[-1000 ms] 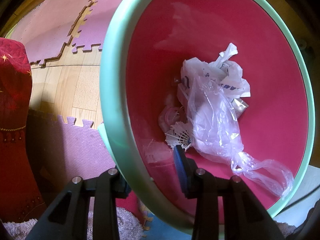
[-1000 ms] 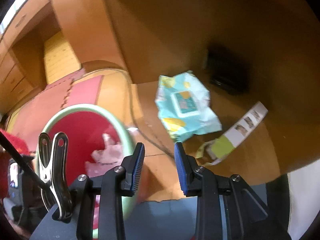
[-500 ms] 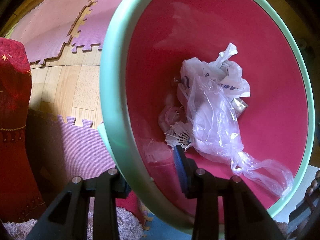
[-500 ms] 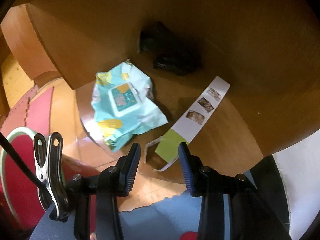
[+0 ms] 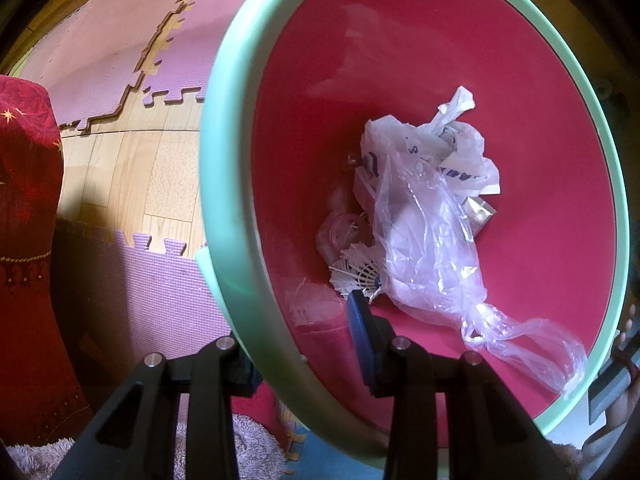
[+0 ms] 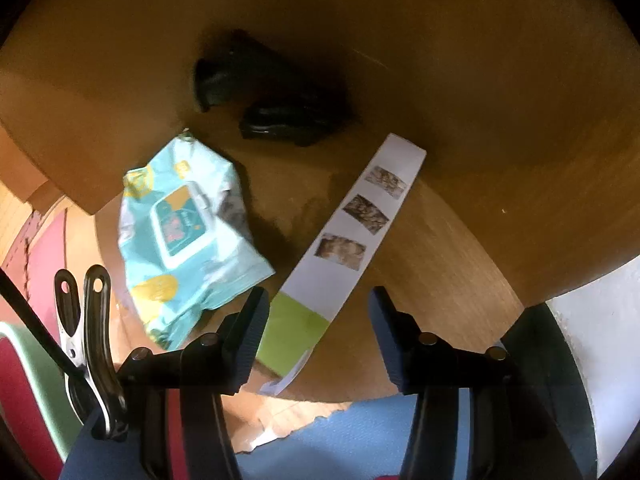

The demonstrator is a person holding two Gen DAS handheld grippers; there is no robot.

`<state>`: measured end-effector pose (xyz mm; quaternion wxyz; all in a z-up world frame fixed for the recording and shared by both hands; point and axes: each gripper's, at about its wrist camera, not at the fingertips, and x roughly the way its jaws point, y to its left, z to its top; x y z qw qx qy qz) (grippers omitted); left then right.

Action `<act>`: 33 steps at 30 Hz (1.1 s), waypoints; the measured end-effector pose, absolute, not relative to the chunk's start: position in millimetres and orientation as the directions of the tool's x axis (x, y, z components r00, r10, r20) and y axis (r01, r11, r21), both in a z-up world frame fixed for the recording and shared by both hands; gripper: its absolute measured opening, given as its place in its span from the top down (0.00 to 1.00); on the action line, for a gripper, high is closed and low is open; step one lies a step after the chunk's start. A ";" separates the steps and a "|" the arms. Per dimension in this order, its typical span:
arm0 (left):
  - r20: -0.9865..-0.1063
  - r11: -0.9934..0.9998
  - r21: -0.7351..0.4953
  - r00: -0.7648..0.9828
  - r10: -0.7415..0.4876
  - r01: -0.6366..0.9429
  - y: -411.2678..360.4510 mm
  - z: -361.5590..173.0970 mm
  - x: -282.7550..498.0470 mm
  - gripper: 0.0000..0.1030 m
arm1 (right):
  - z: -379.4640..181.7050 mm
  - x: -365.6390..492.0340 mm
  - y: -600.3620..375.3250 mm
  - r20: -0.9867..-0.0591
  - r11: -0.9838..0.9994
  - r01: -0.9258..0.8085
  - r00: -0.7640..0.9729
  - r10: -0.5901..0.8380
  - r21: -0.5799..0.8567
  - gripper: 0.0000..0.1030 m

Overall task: Collect trash
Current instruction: 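Move the right tool to the shelf toward the white-and-green box, then close the right tool on the white-and-green selfie stick box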

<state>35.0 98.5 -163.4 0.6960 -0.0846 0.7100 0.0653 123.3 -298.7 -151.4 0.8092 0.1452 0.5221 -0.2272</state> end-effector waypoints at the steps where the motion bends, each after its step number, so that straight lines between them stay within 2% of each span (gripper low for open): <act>1: -0.999 0.977 -0.025 -0.017 -0.030 -0.211 98.4 -163.5 35.1 0.63 | -153.1 124.4 -301.2 -0.912 0.851 0.524 0.347 -0.219 -0.004 0.49; 26: -1.000 0.979 -0.016 -0.020 -0.021 -0.201 93.4 -166.1 37.4 0.62 | -187.3 151.5 -331.8 -0.921 0.807 0.588 0.278 -0.272 -0.061 0.49; 33: -1.000 0.979 -0.014 -0.021 -0.019 -0.202 92.3 -166.2 38.3 0.62 | -188.5 144.6 -335.1 -0.927 0.792 0.608 0.267 -0.264 -0.050 0.57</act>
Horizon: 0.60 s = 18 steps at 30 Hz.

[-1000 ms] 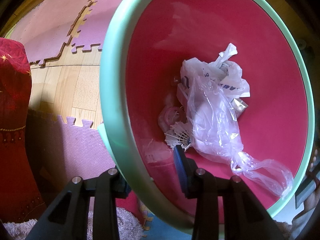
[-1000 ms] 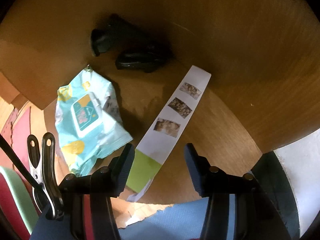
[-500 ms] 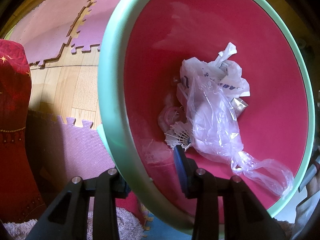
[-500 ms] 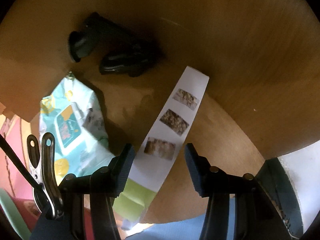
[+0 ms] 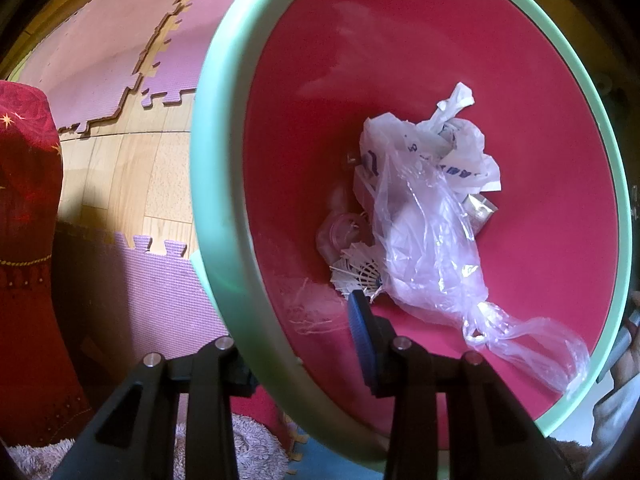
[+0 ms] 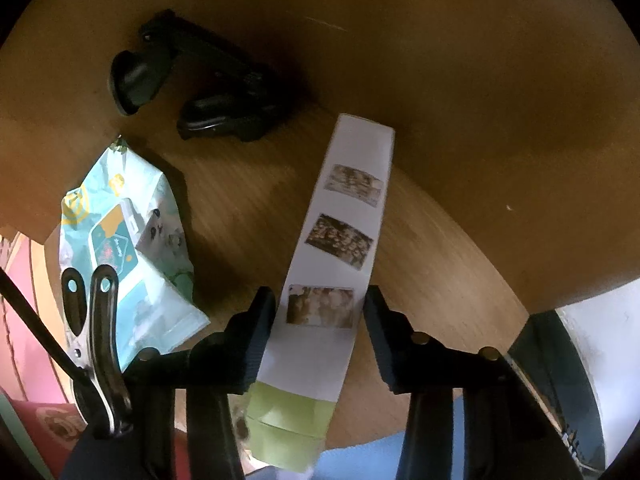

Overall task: Collect trash
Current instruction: 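Close the right tool on the white-and-green selfie stick box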

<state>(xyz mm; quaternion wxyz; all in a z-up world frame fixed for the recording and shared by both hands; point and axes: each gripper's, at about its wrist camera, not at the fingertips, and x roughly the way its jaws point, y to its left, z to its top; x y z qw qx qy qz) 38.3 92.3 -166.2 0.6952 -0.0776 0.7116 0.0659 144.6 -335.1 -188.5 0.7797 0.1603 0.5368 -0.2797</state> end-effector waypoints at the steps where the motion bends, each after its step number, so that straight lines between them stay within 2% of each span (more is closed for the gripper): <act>1: -1.000 0.979 -0.014 -0.021 -0.019 -0.202 92.3 -166.2 38.3 0.62 | -188.1 143.8 -335.6 -0.928 0.790 0.611 0.265 -0.263 -0.050 0.57; 18: -1.000 0.979 -0.016 -0.021 -0.021 -0.205 92.4 -167.0 38.2 0.62 | -159.5 108.9 -300.2 -0.913 0.826 0.559 0.295 -0.281 -0.073 0.61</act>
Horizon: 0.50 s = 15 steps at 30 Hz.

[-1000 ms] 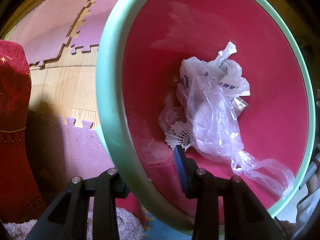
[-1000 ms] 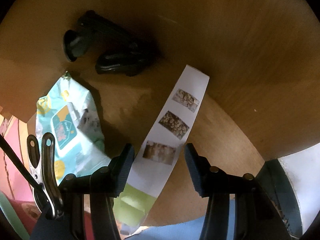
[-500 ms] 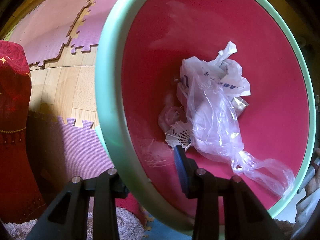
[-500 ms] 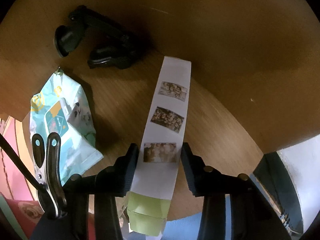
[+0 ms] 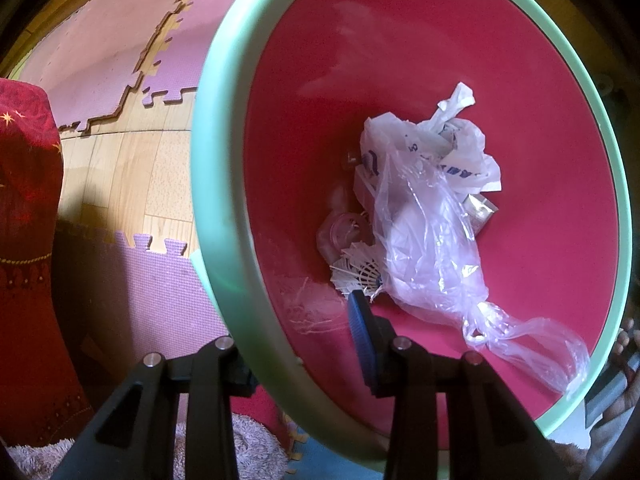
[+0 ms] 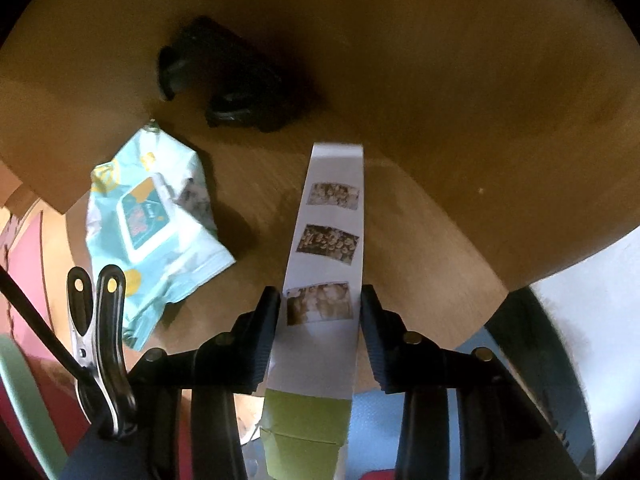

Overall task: Collect trash
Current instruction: 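Close the right tool on the white-and-green selfie stick box, then lift the box with the right tool and carry it over the bucket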

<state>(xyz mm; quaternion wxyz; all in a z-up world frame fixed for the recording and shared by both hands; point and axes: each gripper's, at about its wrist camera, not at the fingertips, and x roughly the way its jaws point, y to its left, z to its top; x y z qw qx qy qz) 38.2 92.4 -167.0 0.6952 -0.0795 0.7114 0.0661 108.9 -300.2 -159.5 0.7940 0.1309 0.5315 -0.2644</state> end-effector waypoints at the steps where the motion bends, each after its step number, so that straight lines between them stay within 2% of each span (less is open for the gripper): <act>1: -1.000 0.979 -0.017 -0.021 -0.022 -0.205 92.6 -167.0 37.9 0.62 | -157.0 108.3 -298.4 -0.912 0.830 0.553 0.300 -0.281 -0.074 0.61; 15: -0.999 0.977 -0.022 -0.023 -0.027 -0.213 93.8 -166.7 35.4 0.63 | -129.6 80.5 -278.8 -0.922 0.848 0.529 0.339 -0.187 0.022 0.62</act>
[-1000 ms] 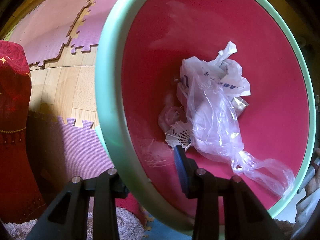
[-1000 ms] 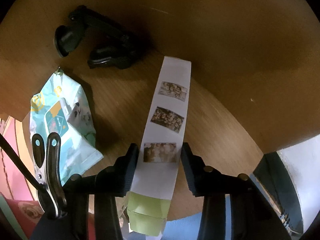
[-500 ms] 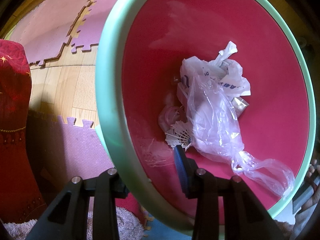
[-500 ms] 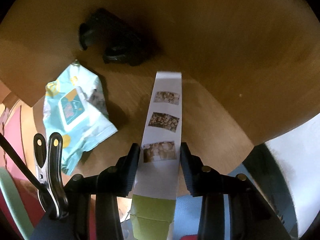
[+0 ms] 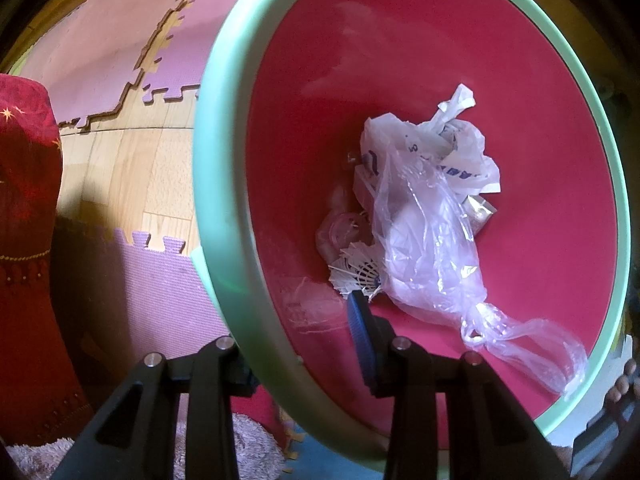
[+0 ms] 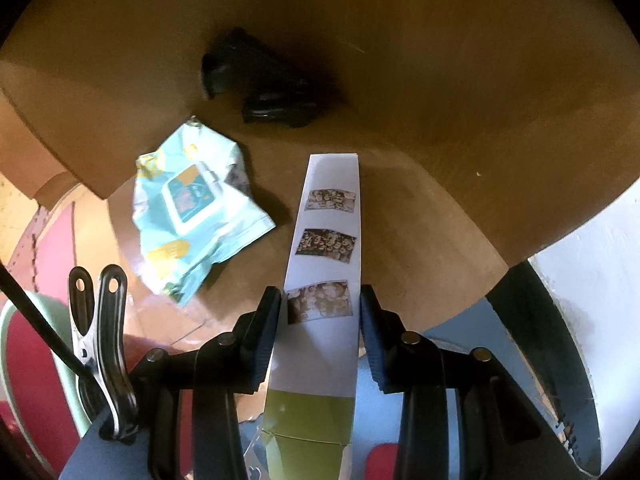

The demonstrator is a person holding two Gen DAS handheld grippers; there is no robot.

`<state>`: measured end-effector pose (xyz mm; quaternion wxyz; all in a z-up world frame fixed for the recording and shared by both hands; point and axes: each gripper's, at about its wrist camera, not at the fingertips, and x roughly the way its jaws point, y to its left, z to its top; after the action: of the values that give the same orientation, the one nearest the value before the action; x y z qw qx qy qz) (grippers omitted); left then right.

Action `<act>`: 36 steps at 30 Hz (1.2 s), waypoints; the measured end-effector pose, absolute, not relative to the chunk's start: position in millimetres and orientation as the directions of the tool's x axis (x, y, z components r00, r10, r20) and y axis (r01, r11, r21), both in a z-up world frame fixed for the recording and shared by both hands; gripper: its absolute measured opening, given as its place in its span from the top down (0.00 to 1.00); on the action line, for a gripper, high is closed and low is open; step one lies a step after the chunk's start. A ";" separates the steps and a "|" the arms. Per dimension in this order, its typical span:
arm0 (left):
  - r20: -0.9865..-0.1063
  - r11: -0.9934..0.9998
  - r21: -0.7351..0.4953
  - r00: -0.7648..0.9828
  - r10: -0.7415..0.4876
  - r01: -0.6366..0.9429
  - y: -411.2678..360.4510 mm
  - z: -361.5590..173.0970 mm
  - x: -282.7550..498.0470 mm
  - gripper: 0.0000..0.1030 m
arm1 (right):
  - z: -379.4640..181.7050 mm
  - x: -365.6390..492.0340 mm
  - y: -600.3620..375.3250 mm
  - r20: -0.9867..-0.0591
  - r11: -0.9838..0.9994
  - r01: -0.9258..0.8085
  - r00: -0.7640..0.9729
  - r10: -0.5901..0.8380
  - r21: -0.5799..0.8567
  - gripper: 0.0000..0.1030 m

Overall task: Collect trash
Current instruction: 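Lift the box with the right tool and carry it over the bucket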

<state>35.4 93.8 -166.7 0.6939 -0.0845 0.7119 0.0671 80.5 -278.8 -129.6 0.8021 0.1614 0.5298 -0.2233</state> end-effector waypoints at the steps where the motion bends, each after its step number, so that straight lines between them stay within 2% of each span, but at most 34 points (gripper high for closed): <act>1: -0.999 0.977 -0.022 -0.022 -0.027 -0.213 93.8 -166.7 35.4 0.63 | -126.6 78.5 -276.8 -0.921 0.851 0.525 0.344 -0.184 0.026 0.62; 8: -0.999 0.977 -0.023 -0.022 -0.028 -0.214 94.3 -166.7 35.3 0.63 | -110.0 67.7 -252.2 -0.917 0.887 0.461 0.363 -0.162 0.026 0.62; 22: -0.999 0.976 -0.027 -0.021 -0.032 -0.216 94.2 -166.8 36.2 0.63 | -61.3 38.4 -184.3 -0.880 0.975 0.219 0.451 -0.146 -0.050 0.62; 36: -0.999 0.974 -0.040 -0.014 -0.044 -0.224 93.7 -166.2 36.8 0.63 | -11.5 11.1 -142.5 -0.839 0.995 0.095 0.539 -0.076 -0.029 0.61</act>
<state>36.8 93.7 -166.2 0.6958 -0.0944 0.7091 0.0644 11.1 -142.5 -11.5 0.8771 0.0102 0.4778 -0.0489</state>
